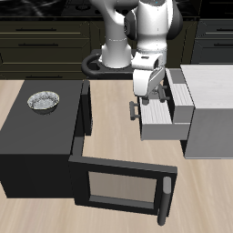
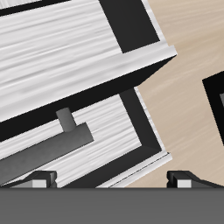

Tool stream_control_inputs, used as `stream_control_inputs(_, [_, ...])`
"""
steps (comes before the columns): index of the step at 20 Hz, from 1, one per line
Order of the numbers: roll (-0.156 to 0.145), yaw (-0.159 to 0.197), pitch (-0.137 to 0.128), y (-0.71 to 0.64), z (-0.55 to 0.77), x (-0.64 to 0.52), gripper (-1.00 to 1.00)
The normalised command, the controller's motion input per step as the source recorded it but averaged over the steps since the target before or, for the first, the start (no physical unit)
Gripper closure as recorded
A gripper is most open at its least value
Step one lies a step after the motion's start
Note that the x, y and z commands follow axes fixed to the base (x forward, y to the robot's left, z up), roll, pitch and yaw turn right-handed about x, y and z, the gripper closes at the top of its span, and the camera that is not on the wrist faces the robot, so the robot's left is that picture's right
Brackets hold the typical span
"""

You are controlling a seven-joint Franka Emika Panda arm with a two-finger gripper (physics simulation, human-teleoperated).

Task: Close the top drawer of the white cabinet and place the bowl in the middle drawer

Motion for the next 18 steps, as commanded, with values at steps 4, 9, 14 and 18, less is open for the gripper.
stream_control_inputs(4, [0.05, -0.017, -0.029, 0.25, -0.06, 0.02, -1.0])
stream_control_inputs(9, [0.05, 0.012, 0.003, 0.3, -0.11, 0.02, -1.0])
stream_control_inputs(14, [0.055, 0.002, -0.025, 0.26, -0.02, -0.02, -1.0])
stream_control_inputs(18, [0.039, -0.02, -0.018, 0.26, -0.01, 0.01, -1.0])
